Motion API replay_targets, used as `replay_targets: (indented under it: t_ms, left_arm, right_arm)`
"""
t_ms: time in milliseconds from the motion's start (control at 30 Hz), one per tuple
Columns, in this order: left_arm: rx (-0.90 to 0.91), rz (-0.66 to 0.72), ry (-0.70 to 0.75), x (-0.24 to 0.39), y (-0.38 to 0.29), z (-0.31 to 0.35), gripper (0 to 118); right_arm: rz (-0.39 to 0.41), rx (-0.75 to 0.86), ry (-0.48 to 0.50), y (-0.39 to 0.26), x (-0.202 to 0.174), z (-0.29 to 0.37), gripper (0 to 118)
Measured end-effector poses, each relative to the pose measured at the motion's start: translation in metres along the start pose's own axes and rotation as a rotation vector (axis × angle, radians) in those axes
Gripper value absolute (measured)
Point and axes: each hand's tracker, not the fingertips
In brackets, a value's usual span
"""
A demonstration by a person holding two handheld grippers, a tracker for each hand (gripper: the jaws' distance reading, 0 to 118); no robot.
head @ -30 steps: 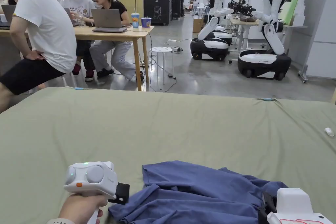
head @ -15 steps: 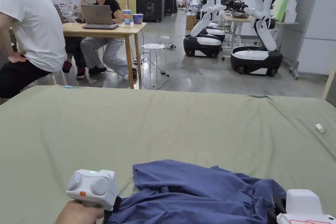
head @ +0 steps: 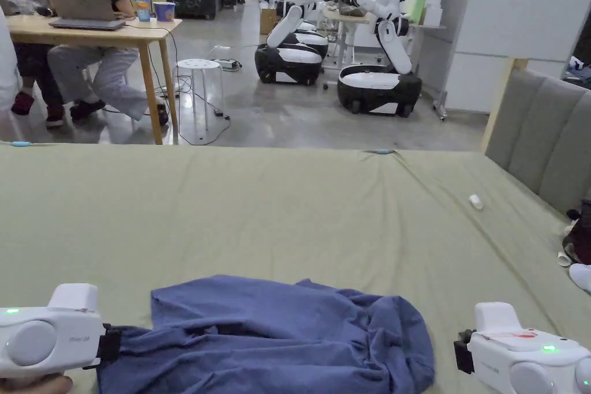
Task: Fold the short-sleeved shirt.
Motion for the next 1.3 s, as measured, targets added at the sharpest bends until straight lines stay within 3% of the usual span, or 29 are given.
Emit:
replay_targets:
  t_ms: [33, 67, 100, 133, 167, 367, 400, 433, 467, 500, 533, 600, 767, 1100, 1300]
  left_arm:
    - [-0.003, 0.002, 0.001, 0.000, 0.000, -0.001, 2]
    - [-0.006, 0.007, 0.003, 0.000, -0.001, -0.003, 2]
    - [-0.009, 0.011, 0.006, 0.000, -0.001, -0.003, 2]
    - [-0.011, 0.013, 0.010, 0.000, -0.001, -0.003, 2]
    - [-0.012, 0.016, 0.018, -0.001, -0.002, -0.004, 2]
    - [-0.025, 0.015, 0.044, -0.001, 0.001, -0.009, 2]
    - [-0.028, 0.010, 0.051, 0.000, 0.001, -0.009, 2]
    - [-0.031, 0.000, 0.059, 0.002, 0.000, -0.010, 2]
    - [-0.031, -0.007, 0.066, 0.003, 0.000, -0.010, 2]
    - [-0.026, -0.014, 0.073, 0.001, 0.001, -0.011, 2]
    - [-0.022, -0.021, 0.078, 0.001, 0.002, -0.011, 2]
    - [-0.011, -0.065, 0.102, 0.001, 0.005, -0.006, 2]
    - [0.092, -0.137, 0.191, -0.006, 0.026, 0.022, 2]
    - [0.318, -0.221, 0.382, -0.030, 0.112, 0.087, 2]
    - [0.406, -0.163, 0.424, -0.056, 0.179, 0.113, 2]
  right_arm:
    - [0.005, -0.004, 0.029, 0.000, 0.002, -0.008, 10]
    - [-0.003, -0.012, 0.063, 0.000, 0.003, -0.018, 35]
    - [-0.012, -0.032, 0.075, 0.001, 0.003, -0.028, 79]
    - [-0.023, -0.056, 0.096, 0.001, 0.003, -0.038, 99]
    - [-0.025, -0.074, 0.114, 0.000, 0.001, -0.048, 106]
    - [0.044, -0.129, 0.091, -0.003, -0.015, -0.092, 97]
    - [0.043, -0.157, 0.117, -0.005, -0.018, -0.095, 80]
    - [0.037, -0.133, 0.124, -0.006, -0.020, -0.091, 51]
    - [0.055, -0.092, 0.083, -0.005, -0.023, -0.085, 35]
    - [0.046, -0.093, 0.079, -0.003, -0.021, -0.080, 8]
    - [0.016, -0.085, 0.087, -0.001, -0.017, -0.075, 1]
    - [-0.042, -0.077, 0.113, 0.006, -0.005, -0.062, 1]
    - [0.024, 0.062, 0.068, 0.047, -0.005, 0.001, 1]
    - [0.186, 0.340, -0.146, 0.170, -0.031, 0.098, 1]
    - [0.159, 0.463, -0.259, 0.239, -0.035, 0.127, 1]
